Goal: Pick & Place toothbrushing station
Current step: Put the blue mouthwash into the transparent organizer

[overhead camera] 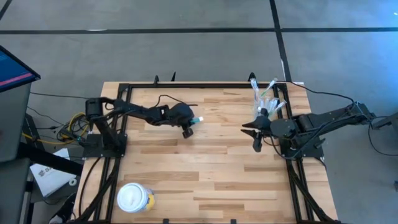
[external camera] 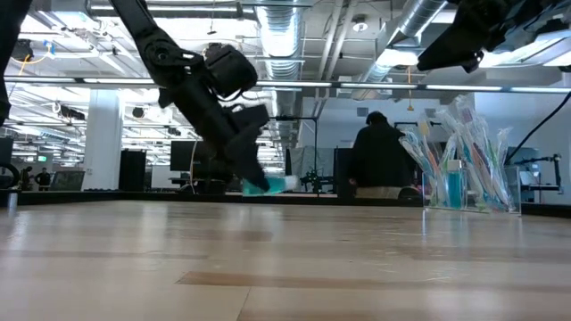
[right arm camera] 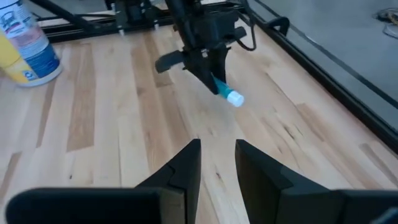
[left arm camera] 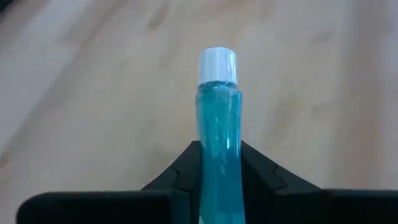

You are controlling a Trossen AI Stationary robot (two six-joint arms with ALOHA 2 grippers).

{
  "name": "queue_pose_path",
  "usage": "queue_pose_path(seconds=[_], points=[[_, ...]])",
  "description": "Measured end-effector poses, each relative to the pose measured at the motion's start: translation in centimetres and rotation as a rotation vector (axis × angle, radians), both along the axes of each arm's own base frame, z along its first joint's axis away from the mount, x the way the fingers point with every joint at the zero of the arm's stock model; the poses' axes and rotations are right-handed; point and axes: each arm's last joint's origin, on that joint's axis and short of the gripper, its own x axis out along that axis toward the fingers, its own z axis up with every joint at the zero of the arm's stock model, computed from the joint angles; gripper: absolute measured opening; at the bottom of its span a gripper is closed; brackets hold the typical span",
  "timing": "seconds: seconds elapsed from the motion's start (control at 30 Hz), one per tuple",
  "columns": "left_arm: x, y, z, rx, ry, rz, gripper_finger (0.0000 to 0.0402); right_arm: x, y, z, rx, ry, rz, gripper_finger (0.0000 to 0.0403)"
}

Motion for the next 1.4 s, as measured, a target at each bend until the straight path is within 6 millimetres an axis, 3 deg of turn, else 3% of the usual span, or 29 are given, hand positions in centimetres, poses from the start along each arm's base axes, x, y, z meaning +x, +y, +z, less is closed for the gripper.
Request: queue_pose_path(seconds=[0.37,0.73,1.07,1.4], points=[[2.5,-3.9,2.2,-0.056,-0.297,-0.264,0.0063,2.2,0.9,-0.5,-0.001,-0.002,0.149,0.009],[3.5,-6.9,4.0,-0.03,-0.488,-0.383,0.0063,3.6,1.4,-0.9,0.009,-0.019,0.223,0.009],[3.8,-8.4,4.7,0.003,-0.561,-0.444,0.0064,4.6,1.7,-1.3,-0.02,-0.019,0.273,0.009],[3.8,-8.5,4.8,-0.01,-0.572,-0.473,0.0065,5.0,2.0,-1.1,-0.055,-0.052,0.35,0.0094]])
